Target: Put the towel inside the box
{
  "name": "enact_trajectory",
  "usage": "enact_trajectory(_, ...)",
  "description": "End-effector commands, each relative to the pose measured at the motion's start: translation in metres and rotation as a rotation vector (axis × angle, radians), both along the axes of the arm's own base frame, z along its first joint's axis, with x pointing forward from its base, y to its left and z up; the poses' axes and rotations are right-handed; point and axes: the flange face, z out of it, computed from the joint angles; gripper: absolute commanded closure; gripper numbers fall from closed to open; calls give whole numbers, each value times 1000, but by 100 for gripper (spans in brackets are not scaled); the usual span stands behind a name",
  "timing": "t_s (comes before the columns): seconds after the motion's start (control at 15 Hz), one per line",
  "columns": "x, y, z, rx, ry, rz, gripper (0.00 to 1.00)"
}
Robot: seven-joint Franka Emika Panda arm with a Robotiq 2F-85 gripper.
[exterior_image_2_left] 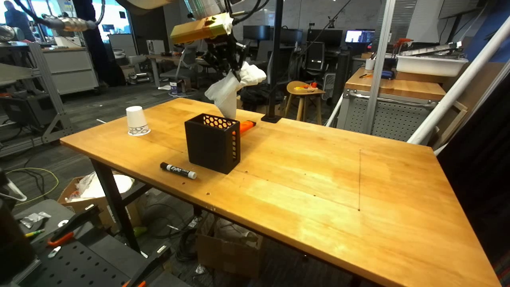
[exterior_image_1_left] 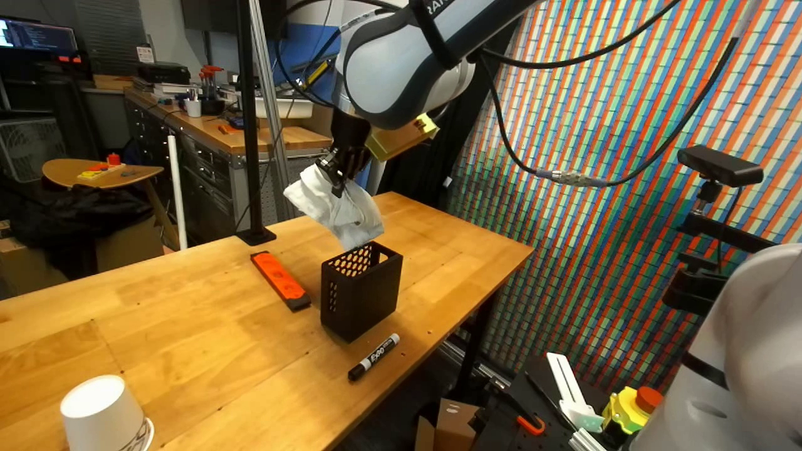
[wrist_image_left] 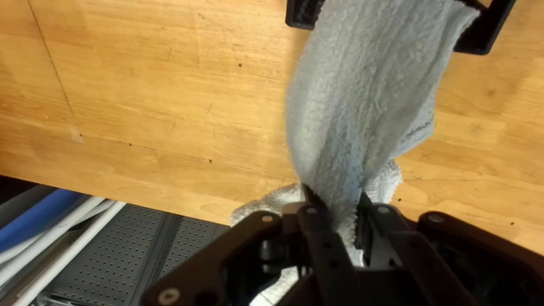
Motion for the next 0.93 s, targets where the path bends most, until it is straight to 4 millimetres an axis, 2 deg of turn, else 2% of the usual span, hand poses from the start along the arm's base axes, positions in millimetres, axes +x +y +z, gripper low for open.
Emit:
enact_trajectory(0.0,-26,-8,1,-13,-3,-42,94)
enact_trajectory(0.53,-61,0,-17,3,45,-74,94)
enact_trajectory(0.87,-70,11,-36,-1,86,-57,94)
